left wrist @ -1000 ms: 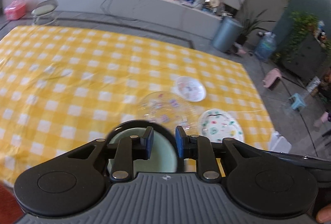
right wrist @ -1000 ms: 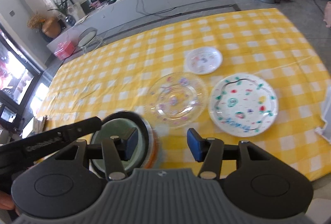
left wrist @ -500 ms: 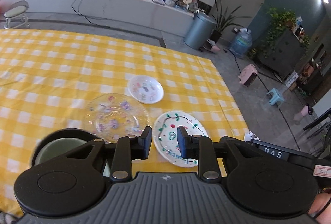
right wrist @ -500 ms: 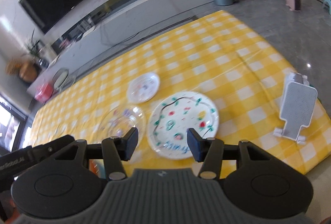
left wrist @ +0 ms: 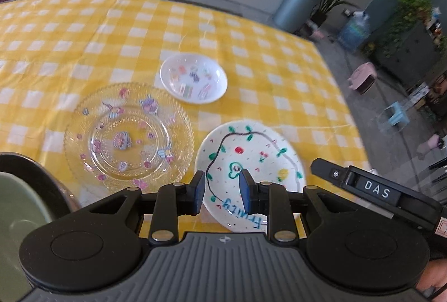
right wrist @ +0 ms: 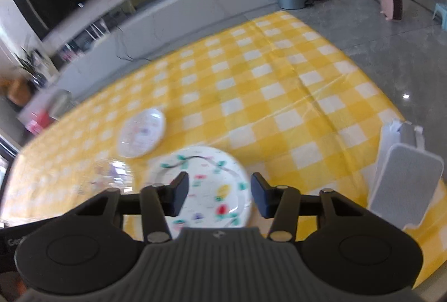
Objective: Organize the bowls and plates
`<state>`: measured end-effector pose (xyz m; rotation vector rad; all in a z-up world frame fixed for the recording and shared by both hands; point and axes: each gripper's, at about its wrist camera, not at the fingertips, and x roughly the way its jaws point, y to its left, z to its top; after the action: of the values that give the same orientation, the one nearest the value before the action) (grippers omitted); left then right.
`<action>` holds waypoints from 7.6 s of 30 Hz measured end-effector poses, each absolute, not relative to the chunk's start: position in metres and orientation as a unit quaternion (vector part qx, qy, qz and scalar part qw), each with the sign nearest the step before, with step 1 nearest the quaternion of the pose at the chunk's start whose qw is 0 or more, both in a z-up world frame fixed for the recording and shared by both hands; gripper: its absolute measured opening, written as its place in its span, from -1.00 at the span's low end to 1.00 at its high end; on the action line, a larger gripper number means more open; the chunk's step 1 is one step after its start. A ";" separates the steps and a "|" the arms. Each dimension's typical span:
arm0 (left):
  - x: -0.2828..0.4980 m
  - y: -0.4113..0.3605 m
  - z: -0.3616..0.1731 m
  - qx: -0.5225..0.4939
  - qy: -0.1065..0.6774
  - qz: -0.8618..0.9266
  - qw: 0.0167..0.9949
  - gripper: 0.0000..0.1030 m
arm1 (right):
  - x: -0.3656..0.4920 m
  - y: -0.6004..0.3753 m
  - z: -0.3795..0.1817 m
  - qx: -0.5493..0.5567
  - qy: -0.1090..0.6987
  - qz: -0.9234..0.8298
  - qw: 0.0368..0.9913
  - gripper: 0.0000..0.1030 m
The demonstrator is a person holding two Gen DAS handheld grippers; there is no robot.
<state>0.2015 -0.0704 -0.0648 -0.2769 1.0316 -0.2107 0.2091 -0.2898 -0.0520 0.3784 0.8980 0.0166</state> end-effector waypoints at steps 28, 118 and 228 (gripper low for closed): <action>0.211 -0.081 -0.106 -0.126 0.522 -0.059 0.841 -0.46 | 0.230 -0.324 -0.110 0.282 0.456 0.040 0.843 -0.83; 0.143 -0.085 -0.099 -0.026 0.475 -0.028 0.879 -0.77 | 0.181 -0.292 -0.092 0.210 0.525 0.043 0.824 -0.79; 0.313 0.040 -0.065 0.020 0.556 -0.189 0.809 -0.64 | 0.250 -0.207 -0.101 0.324 0.443 0.096 0.830 -0.90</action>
<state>0.3127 0.0400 -0.0650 0.0430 1.1882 -0.4046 0.2496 -0.2066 -0.1009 0.6878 0.9398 0.2033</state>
